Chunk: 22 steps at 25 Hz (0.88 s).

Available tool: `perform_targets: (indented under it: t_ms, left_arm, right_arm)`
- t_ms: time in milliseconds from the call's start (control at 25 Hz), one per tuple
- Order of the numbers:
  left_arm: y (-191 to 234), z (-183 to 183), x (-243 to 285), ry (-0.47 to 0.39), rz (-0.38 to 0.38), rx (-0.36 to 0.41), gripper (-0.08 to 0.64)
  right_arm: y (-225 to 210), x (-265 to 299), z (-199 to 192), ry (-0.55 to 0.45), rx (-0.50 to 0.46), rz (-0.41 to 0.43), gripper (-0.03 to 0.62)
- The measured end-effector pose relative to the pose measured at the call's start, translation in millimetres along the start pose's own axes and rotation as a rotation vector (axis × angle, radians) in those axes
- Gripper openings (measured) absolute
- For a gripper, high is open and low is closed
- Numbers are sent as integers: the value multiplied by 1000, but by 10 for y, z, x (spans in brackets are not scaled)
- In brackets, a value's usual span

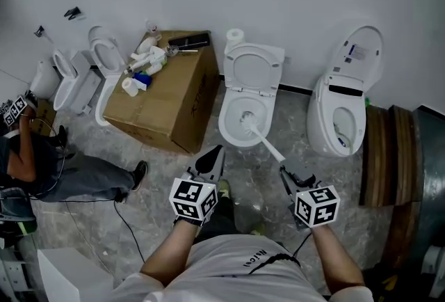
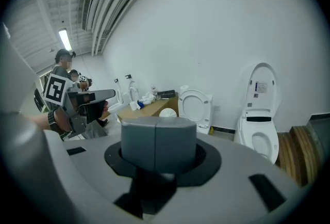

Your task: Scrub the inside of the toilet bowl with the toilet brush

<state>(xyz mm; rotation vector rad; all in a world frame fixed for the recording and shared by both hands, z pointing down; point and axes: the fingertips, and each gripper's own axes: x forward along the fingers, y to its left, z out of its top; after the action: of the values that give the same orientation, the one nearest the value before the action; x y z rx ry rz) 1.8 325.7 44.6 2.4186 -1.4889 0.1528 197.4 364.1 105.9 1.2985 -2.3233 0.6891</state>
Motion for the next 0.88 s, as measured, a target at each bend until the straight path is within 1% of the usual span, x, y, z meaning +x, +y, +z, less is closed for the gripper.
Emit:
perform_targets:
  t_ms: [280,400,520,680,880]
  left_arm:
    - [797,113,738,36,-43,-1,9]
    - [1106,143,1027,57,-77,2,8]
    - [1361,123,1323,72,-109,12,9]
    - [1601,14,1649,103,-134,-2,9]
    - [1741,-74,2001,125,-163,-11,8]
  right_arm:
    - [-91,882,321,71,1,-62,158]
    - [-98,1227,389,118,-12,-100,158]
    - [-154,1536,413,159,2,-133,158]
    - [-239,1789,347,221,14,-165,158]
    - [-481,2001,298,279,22,-189,158]
